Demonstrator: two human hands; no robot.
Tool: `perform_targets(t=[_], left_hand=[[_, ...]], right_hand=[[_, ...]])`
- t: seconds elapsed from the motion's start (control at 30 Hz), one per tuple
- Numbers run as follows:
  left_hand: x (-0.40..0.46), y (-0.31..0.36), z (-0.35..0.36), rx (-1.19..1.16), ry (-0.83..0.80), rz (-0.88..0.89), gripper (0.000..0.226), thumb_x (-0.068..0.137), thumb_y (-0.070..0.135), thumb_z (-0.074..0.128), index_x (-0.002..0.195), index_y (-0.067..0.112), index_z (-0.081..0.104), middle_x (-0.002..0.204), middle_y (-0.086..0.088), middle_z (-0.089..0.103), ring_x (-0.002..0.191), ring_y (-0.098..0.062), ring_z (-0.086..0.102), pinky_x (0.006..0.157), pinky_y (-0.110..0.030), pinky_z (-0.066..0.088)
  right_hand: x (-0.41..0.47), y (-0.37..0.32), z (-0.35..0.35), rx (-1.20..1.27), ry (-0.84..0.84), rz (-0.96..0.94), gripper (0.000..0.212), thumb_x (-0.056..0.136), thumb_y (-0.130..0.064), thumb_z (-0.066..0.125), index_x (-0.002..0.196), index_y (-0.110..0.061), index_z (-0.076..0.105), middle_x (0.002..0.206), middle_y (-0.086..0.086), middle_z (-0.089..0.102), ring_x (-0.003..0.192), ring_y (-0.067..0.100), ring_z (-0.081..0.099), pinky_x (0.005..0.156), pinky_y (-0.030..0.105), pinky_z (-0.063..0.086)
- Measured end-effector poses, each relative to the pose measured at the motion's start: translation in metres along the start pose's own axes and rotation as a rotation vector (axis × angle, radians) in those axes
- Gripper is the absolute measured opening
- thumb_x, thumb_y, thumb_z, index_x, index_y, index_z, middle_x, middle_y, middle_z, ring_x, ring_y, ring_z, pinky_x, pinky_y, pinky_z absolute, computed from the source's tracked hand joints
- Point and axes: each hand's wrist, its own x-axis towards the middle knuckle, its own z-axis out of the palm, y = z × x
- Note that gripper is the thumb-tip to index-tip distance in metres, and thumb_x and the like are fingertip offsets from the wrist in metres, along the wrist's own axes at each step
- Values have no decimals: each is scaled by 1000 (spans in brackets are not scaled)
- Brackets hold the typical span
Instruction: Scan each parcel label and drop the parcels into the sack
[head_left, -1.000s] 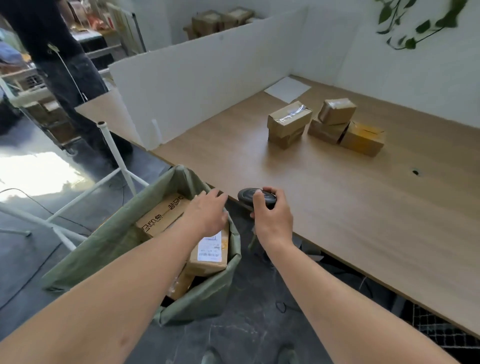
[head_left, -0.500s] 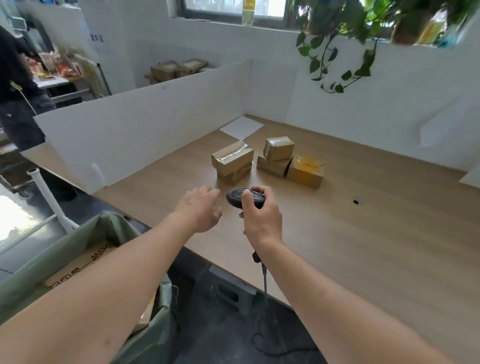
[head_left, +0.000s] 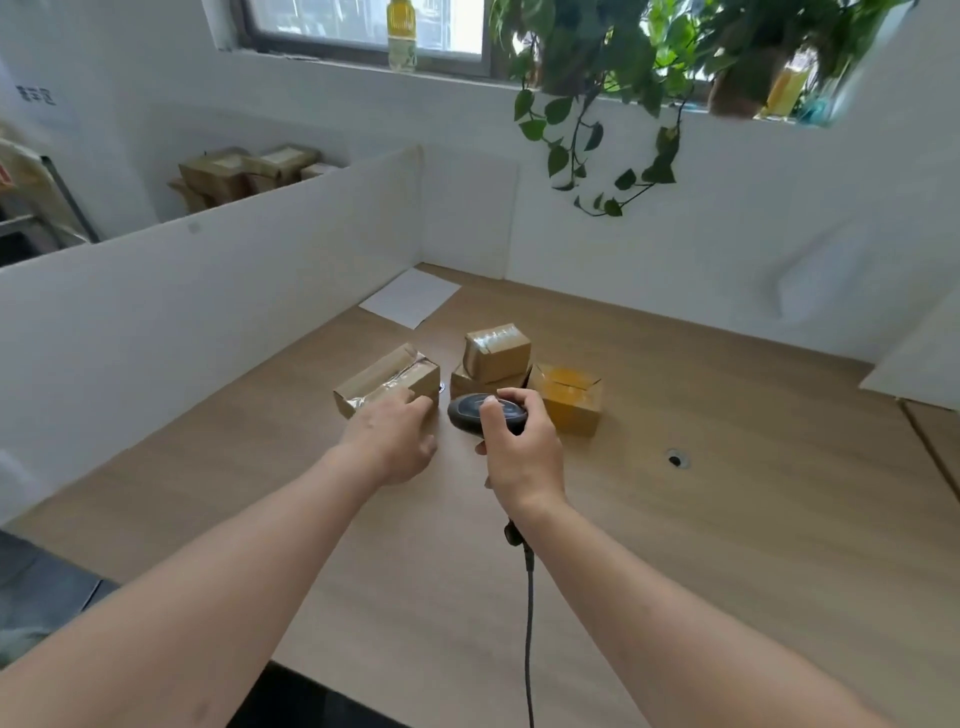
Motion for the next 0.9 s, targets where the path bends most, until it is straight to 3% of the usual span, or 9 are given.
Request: perform_targets(t=[0.13, 0.4, 0.67, 0.8, 0.9], left_hand=[[72, -22, -1, 13, -52, 25, 46, 98, 45, 56, 136, 19, 54, 143, -7, 52, 125, -35, 56, 103, -42, 47], [179, -84, 22, -20, -142, 21, 69, 91, 53, 64, 151, 25, 45, 153, -6, 46, 136, -31, 49, 113, -43, 41], [226, -125, 65, -46, -252, -91, 98, 78, 60, 74, 161, 46, 24, 168, -13, 22, 155, -44, 21, 127, -52, 20], [234, -132, 75, -50, -285, -109, 100, 77, 59, 78, 160, 53, 21, 165, -10, 21, 145, -38, 36, 118, -51, 36], [234, -131, 77, -43, -249, -127, 95, 77, 58, 75, 158, 54, 25, 156, -9, 30, 132, -36, 47, 108, -45, 44]], right_hand=[[62, -1, 32, -9, 21, 34, 30, 82, -72, 53, 105, -54, 57, 101, -14, 70, 94, 21, 74, 77, 58, 65], [155, 13, 94, -63, 44, 111, 41, 83, -73, 50, 114, -49, 60, 100, -20, 67, 95, 15, 67, 77, 56, 65], [196, 58, 136, -94, 28, 205, 33, 84, -76, 53, 111, -57, 57, 104, -16, 71, 96, 21, 76, 78, 59, 65], [202, 68, 142, -91, 24, 239, 35, 82, -76, 53, 111, -58, 57, 103, -16, 71, 98, 21, 75, 80, 59, 65], [202, 71, 141, -86, 29, 250, 36, 81, -77, 52, 111, -57, 56, 104, -15, 71, 96, 21, 75, 79, 59, 65]])
